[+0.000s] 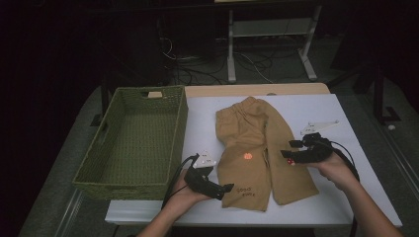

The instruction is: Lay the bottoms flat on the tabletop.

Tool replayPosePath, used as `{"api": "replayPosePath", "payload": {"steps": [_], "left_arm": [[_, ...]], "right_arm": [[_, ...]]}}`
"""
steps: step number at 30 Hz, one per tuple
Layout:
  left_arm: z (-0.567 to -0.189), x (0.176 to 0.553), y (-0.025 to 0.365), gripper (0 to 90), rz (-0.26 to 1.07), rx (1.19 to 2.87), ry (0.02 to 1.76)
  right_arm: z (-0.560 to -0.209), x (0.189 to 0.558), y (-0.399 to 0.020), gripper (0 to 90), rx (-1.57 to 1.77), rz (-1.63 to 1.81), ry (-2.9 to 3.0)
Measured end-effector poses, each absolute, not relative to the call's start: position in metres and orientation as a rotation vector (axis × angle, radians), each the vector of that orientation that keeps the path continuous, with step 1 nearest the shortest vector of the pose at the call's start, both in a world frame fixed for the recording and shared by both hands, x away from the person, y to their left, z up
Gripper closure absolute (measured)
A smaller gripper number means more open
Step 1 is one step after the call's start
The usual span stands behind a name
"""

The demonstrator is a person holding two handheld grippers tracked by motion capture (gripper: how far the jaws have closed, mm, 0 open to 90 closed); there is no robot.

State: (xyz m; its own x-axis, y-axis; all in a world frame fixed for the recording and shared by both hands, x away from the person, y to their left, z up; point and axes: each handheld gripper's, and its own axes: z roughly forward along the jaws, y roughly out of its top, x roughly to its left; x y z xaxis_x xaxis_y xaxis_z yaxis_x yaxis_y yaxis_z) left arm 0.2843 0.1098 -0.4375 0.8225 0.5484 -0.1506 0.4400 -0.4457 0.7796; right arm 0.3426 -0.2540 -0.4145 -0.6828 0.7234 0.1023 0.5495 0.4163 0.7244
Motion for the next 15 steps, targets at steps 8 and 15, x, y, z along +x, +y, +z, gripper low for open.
{"api": "replayPosePath", "payload": {"steps": [8,15], "left_arm": [[-0.436,0.284,0.109,0.0,0.157,2.099,0.733],[-0.438,0.285,0.108,0.0,0.159,2.107,0.74]], "right_arm": [[-0.41,0.367,-0.257,50.8,1.179,1.137,2.389],[-0.407,0.392,-0.264,53.4,1.228,1.155,2.33]]}}
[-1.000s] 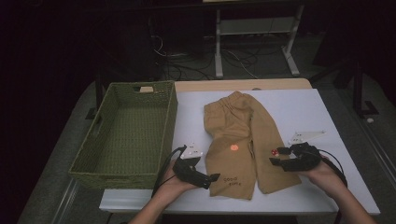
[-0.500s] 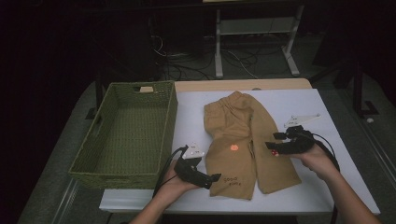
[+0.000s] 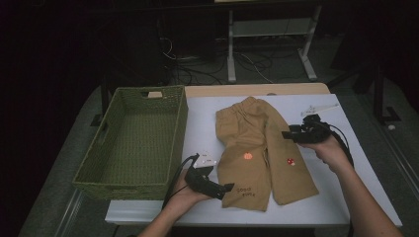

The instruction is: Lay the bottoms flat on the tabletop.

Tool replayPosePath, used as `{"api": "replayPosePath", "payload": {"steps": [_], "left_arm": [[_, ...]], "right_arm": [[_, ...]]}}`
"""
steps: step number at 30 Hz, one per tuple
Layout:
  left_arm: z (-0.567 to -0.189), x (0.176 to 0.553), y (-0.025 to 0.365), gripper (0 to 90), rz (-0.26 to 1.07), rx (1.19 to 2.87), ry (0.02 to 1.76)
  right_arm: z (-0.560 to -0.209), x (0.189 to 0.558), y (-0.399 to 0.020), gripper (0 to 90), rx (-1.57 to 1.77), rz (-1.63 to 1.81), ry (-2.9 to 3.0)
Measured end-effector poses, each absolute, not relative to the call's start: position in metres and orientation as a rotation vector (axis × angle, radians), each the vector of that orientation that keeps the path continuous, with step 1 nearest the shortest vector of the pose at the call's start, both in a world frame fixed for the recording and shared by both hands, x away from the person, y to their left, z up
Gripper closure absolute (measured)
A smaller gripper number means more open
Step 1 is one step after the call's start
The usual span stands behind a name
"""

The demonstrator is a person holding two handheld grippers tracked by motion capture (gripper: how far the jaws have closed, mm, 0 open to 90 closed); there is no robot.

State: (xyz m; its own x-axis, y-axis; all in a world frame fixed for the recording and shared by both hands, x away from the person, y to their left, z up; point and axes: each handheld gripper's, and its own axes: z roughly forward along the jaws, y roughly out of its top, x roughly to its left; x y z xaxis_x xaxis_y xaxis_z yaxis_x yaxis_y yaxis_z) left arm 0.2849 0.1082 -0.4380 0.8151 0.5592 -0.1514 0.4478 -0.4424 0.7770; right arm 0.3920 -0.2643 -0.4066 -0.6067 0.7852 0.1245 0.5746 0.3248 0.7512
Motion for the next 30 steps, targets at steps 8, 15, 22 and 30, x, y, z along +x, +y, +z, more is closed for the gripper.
{"api": "replayPosePath", "payload": {"steps": [8,15,22,30], "left_arm": [[-0.438,0.284,0.109,0.0,0.155,2.107,0.735],[-0.439,0.285,0.111,0.0,0.149,2.108,0.738],[-0.439,0.285,0.111,0.0,0.143,2.106,0.737],[-0.44,0.287,0.111,0.0,0.141,2.103,0.745]], "right_arm": [[-0.421,0.415,-0.271,59.8,1.293,1.088,2.3],[-0.435,0.429,-0.276,66.5,1.357,1.064,2.292],[-0.445,0.445,-0.278,67.0,1.407,1.055,2.269],[-0.455,0.454,-0.278,68.9,1.432,1.048,2.29]]}}
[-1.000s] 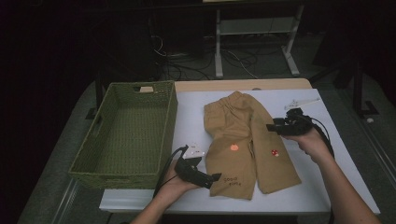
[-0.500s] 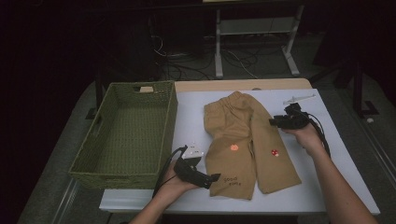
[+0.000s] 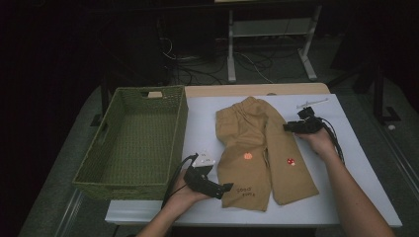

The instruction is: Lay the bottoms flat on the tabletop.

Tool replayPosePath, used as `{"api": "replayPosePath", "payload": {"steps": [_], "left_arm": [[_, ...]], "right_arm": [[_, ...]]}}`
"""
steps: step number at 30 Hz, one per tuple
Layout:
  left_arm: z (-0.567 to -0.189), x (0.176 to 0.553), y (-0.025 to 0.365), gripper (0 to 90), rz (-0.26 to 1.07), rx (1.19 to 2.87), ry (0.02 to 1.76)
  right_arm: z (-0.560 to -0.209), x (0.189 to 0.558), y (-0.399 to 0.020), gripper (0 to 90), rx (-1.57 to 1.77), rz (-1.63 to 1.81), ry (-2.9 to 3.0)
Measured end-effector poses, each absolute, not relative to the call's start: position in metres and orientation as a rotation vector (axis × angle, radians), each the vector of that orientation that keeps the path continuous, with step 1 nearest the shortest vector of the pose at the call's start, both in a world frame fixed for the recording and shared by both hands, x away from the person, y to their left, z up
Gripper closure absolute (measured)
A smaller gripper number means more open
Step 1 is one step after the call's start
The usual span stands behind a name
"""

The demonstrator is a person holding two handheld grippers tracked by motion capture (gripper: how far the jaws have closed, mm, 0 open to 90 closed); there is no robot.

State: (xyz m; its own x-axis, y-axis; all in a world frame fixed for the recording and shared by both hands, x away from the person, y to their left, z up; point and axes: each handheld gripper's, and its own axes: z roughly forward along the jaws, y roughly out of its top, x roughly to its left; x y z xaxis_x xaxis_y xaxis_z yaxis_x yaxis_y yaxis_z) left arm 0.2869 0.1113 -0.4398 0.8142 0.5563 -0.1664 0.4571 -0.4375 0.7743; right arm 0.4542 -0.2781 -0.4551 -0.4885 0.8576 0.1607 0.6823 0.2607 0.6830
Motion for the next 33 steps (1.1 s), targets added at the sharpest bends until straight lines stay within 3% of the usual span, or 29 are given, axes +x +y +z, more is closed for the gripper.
{"api": "replayPosePath", "payload": {"steps": [3,9,33], "left_arm": [[-0.44,0.287,0.111,0.0,0.141,2.104,0.744],[-0.44,0.287,0.11,0.1,0.143,2.11,0.744],[-0.438,0.287,0.11,0.1,0.154,2.103,0.743]], "right_arm": [[-0.455,0.453,-0.278,71.7,1.432,1.043,2.295],[-0.457,0.452,-0.279,87.4,1.443,1.068,2.309],[-0.435,0.435,-0.291,89.2,1.449,1.064,2.255]]}}
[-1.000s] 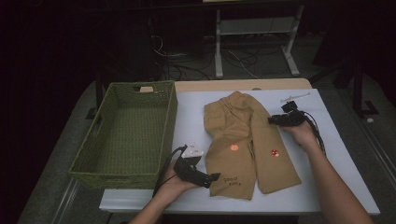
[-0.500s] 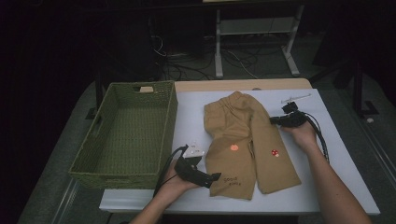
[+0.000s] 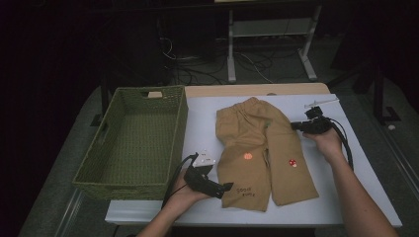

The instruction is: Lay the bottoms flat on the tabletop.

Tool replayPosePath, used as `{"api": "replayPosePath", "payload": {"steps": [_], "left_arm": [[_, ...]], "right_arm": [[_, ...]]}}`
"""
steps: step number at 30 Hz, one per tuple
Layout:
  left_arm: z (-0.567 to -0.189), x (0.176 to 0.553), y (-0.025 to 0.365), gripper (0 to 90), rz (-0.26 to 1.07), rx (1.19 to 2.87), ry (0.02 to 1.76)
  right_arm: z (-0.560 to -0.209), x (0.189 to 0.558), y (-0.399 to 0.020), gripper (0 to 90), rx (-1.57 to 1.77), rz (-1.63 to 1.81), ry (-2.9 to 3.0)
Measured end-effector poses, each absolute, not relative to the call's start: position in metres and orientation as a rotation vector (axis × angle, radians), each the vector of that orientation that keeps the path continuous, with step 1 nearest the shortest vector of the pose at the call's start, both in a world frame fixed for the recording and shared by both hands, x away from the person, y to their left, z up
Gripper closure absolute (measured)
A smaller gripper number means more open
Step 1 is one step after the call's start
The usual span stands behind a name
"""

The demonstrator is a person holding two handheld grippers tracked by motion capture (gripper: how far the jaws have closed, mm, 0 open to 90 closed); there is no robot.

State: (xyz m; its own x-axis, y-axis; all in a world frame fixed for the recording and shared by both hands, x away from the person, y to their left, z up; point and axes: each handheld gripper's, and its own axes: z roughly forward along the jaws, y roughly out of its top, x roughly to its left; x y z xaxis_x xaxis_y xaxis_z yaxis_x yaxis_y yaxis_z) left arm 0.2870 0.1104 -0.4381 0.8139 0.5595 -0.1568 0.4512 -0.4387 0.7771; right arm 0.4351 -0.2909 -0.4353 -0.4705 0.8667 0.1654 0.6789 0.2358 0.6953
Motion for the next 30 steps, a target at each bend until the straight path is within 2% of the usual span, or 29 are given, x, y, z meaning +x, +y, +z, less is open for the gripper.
{"api": "replayPosePath", "payload": {"steps": [30], "left_arm": [[-0.436,0.286,0.111,0.1,0.158,2.101,0.732]], "right_arm": [[-0.427,0.403,-0.33,89.2,1.506,0.965,2.205]]}}
